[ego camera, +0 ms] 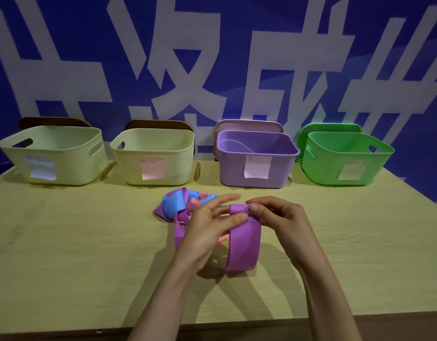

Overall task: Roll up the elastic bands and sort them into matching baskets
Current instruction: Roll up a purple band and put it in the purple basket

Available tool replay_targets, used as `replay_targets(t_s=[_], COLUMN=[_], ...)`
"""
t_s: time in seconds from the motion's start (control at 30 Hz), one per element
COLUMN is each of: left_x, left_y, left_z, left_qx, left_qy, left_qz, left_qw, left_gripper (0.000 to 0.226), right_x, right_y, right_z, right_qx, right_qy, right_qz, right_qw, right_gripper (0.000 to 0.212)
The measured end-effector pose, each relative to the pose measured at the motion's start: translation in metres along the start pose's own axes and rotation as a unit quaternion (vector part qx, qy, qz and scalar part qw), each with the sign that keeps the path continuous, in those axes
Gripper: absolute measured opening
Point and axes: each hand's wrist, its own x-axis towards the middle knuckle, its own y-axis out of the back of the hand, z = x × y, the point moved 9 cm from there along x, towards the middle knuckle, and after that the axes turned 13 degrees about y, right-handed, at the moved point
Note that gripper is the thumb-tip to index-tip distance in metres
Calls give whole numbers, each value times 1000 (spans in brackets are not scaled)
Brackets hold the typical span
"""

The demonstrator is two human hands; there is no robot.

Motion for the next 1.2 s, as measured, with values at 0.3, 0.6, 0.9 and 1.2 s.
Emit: replay_targets(t_s=[0.3,0.6,0.9,1.2], left_x=[0,-3,-3,-1], left_y=[-5,-9,0,-5], left_z=[-10,-4,3,-2], left_qx=[28,-7,8,-8], left_qy=[49,48,-12,16], left_qz=[-14,-4,1,-14], left_qw=[998,999,1000,1000], left_gripper=[12,32,27,24], right_x=[0,0,-3,-1], right_y=[8,1,-2,2], right_z=[-4,-15,-1,3], right_qx=[31,24,-10,17], right_qy=[21,69,3,-1], right_qz=[30,-32,-56,-4], right_qw=[999,997,998,1000], right_gripper=[17,23,11,9])
